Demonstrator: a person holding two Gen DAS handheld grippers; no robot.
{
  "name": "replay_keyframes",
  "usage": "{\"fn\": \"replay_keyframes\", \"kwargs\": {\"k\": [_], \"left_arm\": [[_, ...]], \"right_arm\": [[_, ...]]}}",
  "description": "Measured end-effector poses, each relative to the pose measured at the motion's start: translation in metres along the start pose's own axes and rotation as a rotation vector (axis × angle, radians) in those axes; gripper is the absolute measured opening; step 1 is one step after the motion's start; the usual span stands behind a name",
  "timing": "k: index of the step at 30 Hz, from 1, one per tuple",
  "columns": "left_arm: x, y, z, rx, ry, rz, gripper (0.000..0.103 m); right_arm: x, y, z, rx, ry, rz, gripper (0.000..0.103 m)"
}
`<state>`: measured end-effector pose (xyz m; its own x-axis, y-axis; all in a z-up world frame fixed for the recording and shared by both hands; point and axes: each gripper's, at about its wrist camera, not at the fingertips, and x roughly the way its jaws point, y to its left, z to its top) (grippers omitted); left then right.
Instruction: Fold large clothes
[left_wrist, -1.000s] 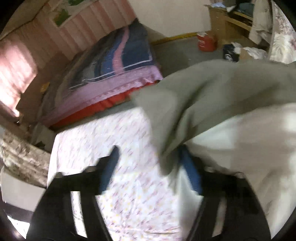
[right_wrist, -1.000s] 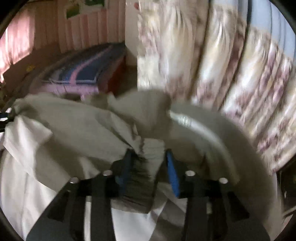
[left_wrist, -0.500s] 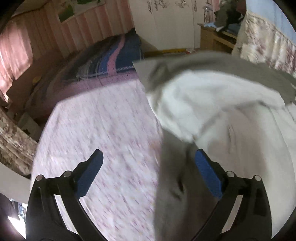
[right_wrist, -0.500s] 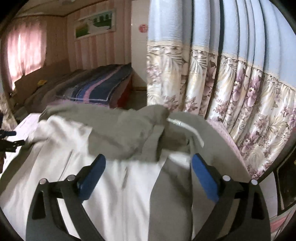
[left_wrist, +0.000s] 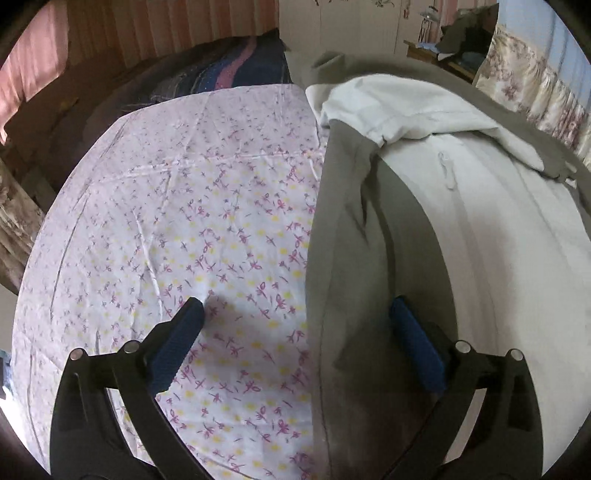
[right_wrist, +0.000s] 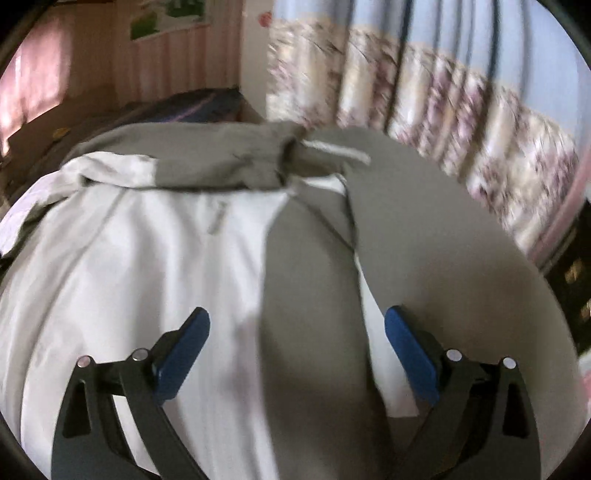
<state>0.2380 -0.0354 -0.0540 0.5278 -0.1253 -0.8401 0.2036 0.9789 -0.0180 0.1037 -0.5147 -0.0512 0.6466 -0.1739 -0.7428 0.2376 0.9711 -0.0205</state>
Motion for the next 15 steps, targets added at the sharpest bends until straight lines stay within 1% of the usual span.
{"fn": "replay_keyframes", "kwargs": {"k": [1,2,3,4,5,6,7,8,9,13,15], "left_arm": [[-0.001,-0.002,0.0,0.008,-0.005,-0.012,0.099],[-0.001,-0.007,-0.002,0.022,-0.012,-0.021,0.097],[-0.003,-0.011,-0.004,0.043,-0.026,-0.025,0.092],[-0.004,-0.015,-0.005,0.058,-0.037,-0.036,0.077],[-0.009,-0.021,-0.007,0.076,-0.055,-0.05,0.043],[-0.011,-0.024,-0.007,0.085,-0.063,-0.049,0.027],[-0.013,-0.029,-0.008,0.096,-0.068,-0.042,0.007],[-0.014,-0.031,-0.008,0.096,-0.068,-0.064,0.002],[-0.018,-0.036,-0.01,0.1,-0.076,-0.059,0.001],[-0.044,-0.048,-0.031,0.167,-0.121,-0.034,0.0],[-0.063,-0.039,-0.043,0.15,-0.14,-0.048,0.0]], "right_arm": [[0.006,0.0,-0.001,0.001,0.021,0.011,0.096],[0.011,0.0,-0.001,0.001,0.04,0.014,0.094],[0.014,0.001,-0.002,-0.001,0.049,0.033,0.076],[0.015,0.001,-0.002,0.001,0.055,0.045,0.063],[0.015,0.001,-0.001,0.004,0.049,0.044,0.044],[0.014,0.002,-0.001,0.001,0.044,0.069,0.026],[0.013,0.003,-0.003,-0.005,0.042,0.08,0.02],[0.01,0.006,-0.004,-0.014,0.031,0.079,0.015],[0.007,0.008,-0.006,-0.027,0.018,0.081,0.011],[-0.009,0.008,-0.009,-0.039,-0.008,0.1,0.008],[-0.018,0.006,-0.013,-0.044,-0.004,0.12,0.008]]}}
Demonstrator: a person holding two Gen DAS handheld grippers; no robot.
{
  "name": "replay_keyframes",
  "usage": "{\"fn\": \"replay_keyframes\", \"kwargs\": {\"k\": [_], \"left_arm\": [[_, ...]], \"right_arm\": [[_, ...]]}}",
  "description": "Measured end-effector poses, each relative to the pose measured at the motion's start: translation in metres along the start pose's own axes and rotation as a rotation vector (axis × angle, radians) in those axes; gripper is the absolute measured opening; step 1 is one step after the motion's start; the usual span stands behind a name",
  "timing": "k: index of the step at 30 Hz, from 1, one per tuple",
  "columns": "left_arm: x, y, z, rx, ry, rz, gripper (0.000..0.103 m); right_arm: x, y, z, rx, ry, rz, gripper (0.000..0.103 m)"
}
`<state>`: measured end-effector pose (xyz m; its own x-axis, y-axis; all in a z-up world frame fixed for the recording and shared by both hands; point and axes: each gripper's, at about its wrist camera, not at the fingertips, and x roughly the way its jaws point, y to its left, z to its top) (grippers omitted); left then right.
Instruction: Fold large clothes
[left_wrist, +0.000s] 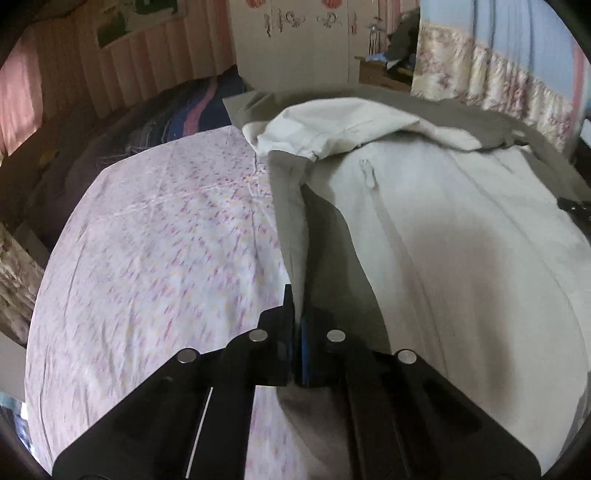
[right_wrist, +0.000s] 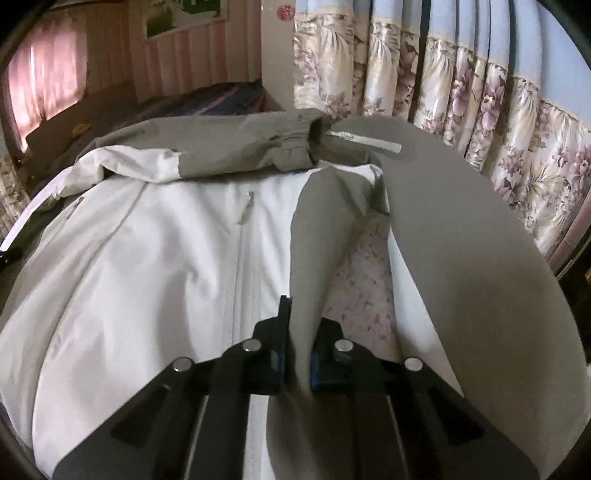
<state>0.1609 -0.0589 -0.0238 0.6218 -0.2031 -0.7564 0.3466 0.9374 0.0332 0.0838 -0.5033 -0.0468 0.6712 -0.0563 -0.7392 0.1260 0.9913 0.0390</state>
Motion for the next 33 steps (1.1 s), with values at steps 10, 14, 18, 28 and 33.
{"fn": "replay_keyframes", "kwargs": {"k": [10,14,18,28,33], "left_arm": [[-0.018,0.024,-0.016,-0.056,-0.014,0.024,0.065],[-0.039,0.037,-0.004,-0.089,-0.111,0.084,0.1],[-0.045,0.046,0.008,-0.115,-0.146,0.095,0.1],[-0.04,0.052,-0.007,-0.145,-0.145,0.103,0.1],[-0.052,0.048,0.0,-0.124,-0.169,0.106,0.1]], "right_arm": [[-0.056,-0.006,-0.003,-0.056,-0.061,-0.045,0.079],[-0.087,-0.034,0.004,-0.033,-0.109,-0.182,0.083],[-0.094,-0.06,-0.002,-0.014,-0.068,-0.274,0.09],[-0.054,-0.103,-0.039,0.146,0.06,-0.178,0.008],[-0.081,-0.096,-0.019,0.198,-0.079,-0.118,0.004]]}}
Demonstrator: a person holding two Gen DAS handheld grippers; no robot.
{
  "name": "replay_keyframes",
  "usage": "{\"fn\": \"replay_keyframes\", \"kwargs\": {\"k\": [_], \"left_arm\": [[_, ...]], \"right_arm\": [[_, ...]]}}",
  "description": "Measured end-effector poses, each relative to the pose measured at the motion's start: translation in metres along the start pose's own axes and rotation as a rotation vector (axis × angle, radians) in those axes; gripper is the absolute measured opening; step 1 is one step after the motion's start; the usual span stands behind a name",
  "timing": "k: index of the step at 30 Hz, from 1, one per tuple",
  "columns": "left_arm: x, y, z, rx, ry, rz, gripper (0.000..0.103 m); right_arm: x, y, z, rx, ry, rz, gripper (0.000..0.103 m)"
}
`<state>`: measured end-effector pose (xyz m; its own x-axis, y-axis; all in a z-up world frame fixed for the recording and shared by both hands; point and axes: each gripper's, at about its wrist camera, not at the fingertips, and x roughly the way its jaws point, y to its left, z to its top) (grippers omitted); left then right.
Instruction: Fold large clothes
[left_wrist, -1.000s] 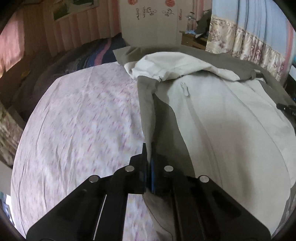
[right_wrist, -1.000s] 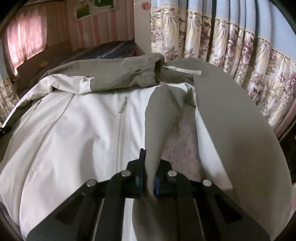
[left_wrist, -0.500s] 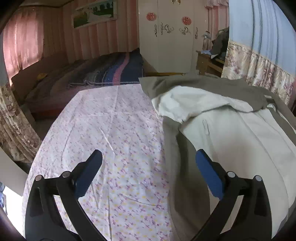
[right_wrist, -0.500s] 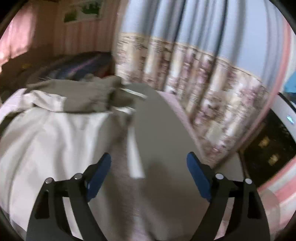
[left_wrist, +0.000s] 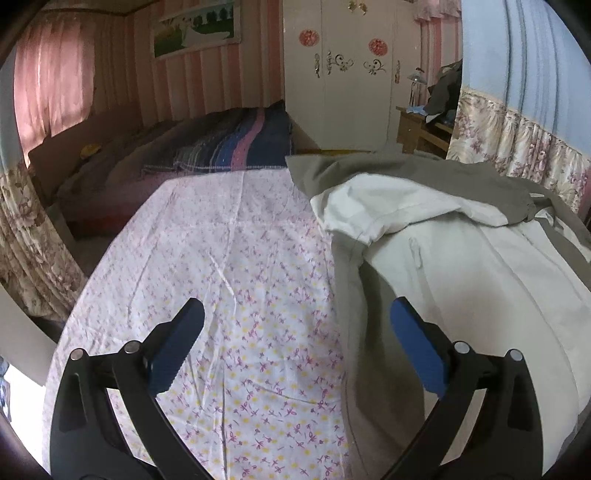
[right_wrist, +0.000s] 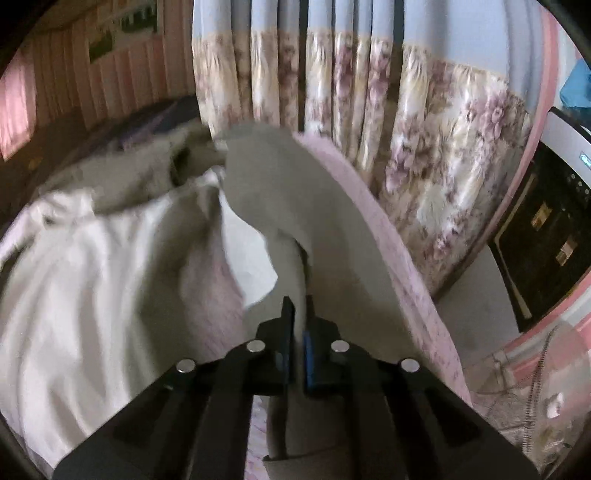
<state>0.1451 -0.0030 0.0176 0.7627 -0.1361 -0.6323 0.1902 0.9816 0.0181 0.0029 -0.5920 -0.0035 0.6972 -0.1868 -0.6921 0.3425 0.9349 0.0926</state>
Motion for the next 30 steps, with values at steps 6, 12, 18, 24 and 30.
{"fn": "replay_keyframes", "kwargs": {"k": [6,12,18,24,30], "left_arm": [[-0.026,-0.009,0.034,0.008,-0.075,-0.026,0.1],[-0.05,-0.032,0.057,0.034,-0.139,-0.069,0.1],[-0.055,-0.036,0.052,0.002,-0.133,-0.093,0.1],[-0.042,-0.045,0.032,0.009,-0.058,-0.093,0.1],[-0.034,-0.082,0.018,0.017,0.002,-0.166,0.1]], "right_arm": [[-0.044,0.055,0.043,-0.034,-0.143,0.232,0.004],[-0.039,0.179,0.058,-0.205,-0.126,0.475,0.004],[0.013,0.271,0.029,-0.292,0.023,0.633,0.047],[-0.017,0.242,0.03,-0.285,-0.136,0.512,0.065],[-0.016,0.169,0.04,-0.2,-0.176,0.383,0.072]]}}
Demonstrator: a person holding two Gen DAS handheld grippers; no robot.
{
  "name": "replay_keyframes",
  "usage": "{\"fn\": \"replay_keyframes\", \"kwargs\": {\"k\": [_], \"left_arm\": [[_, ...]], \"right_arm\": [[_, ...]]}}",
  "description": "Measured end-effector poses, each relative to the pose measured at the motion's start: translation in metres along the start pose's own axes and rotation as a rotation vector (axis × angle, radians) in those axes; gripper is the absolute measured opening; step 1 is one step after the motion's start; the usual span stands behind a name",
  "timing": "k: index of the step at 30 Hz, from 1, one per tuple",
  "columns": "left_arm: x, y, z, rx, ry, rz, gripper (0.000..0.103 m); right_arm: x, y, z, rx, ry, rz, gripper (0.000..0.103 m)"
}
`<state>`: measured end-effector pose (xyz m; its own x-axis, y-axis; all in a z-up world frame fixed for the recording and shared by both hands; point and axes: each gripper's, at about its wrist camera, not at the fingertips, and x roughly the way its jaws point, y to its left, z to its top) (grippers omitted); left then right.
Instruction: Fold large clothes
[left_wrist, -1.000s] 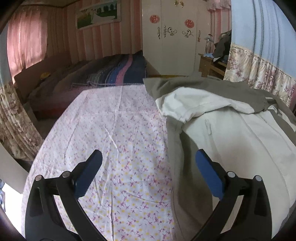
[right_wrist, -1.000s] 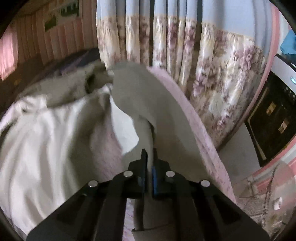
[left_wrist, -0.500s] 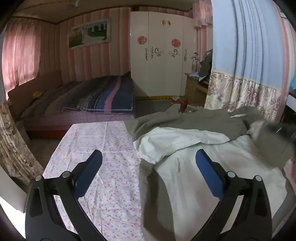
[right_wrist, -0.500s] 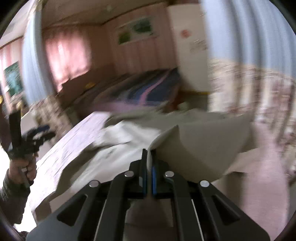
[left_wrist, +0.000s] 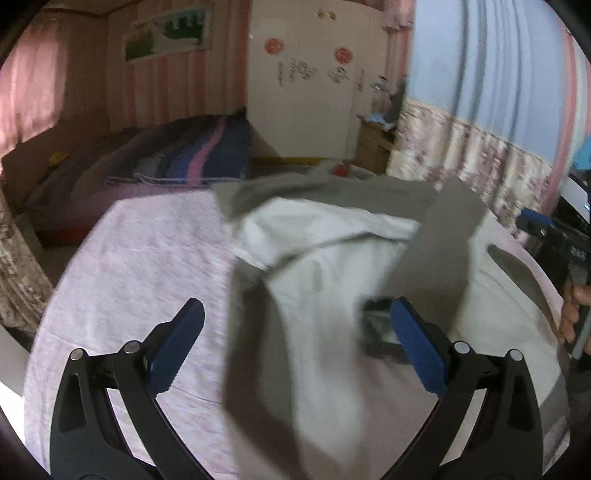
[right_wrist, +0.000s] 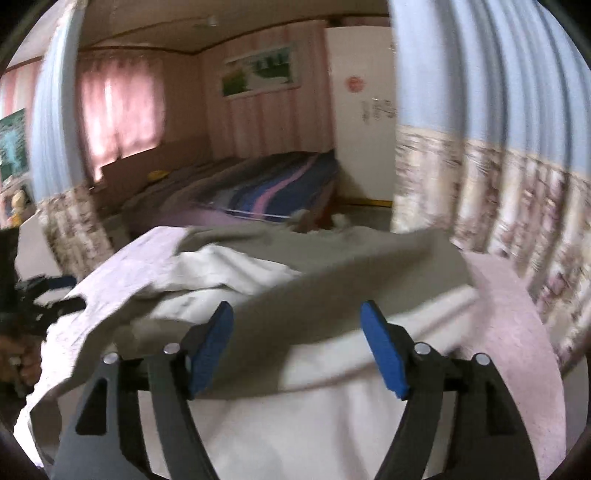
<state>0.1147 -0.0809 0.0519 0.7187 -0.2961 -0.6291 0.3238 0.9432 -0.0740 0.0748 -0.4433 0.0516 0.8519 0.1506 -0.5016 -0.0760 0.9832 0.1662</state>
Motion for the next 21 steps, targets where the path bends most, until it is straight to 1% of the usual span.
{"fn": "replay_keyframes", "kwargs": {"k": [3,5,7,9,11,12,13,15,17,19,21], "left_arm": [[0.008,-0.023,-0.005,-0.006,0.035,-0.08,0.1],[0.015,-0.036,-0.006,0.001,0.058,-0.104,0.1],[0.029,-0.048,-0.004,-0.01,0.087,-0.153,0.1],[0.044,-0.054,-0.003,-0.022,0.112,-0.173,0.1],[0.065,-0.057,-0.002,-0.039,0.156,-0.191,0.1],[0.08,-0.059,-0.001,-0.044,0.186,-0.215,0.1],[0.088,-0.06,-0.001,-0.039,0.198,-0.212,0.098],[0.099,-0.062,0.004,0.001,0.194,-0.193,0.081],[0.098,-0.061,0.013,0.031,0.172,-0.177,0.037],[0.088,-0.053,0.028,0.039,0.122,-0.175,0.033],[0.071,-0.044,0.048,0.072,0.044,-0.136,0.032]], "right_arm": [[-0.003,-0.017,-0.007,0.033,0.002,-0.015,0.075],[-0.007,-0.027,-0.012,0.047,0.007,-0.026,0.076],[-0.006,-0.032,-0.017,0.06,0.013,-0.028,0.077],[-0.003,-0.036,-0.019,0.065,0.024,-0.034,0.08],[0.002,-0.038,-0.019,0.071,0.031,-0.034,0.081],[0.004,-0.039,-0.02,0.073,0.038,-0.032,0.082],[0.005,-0.038,-0.02,0.069,0.044,-0.031,0.082],[0.007,-0.037,-0.02,0.056,0.055,-0.036,0.083],[0.011,-0.036,-0.017,0.037,0.072,-0.046,0.084],[0.014,-0.034,-0.011,0.01,0.086,-0.066,0.084],[0.013,-0.034,-0.004,-0.012,0.085,-0.078,0.084]]}}
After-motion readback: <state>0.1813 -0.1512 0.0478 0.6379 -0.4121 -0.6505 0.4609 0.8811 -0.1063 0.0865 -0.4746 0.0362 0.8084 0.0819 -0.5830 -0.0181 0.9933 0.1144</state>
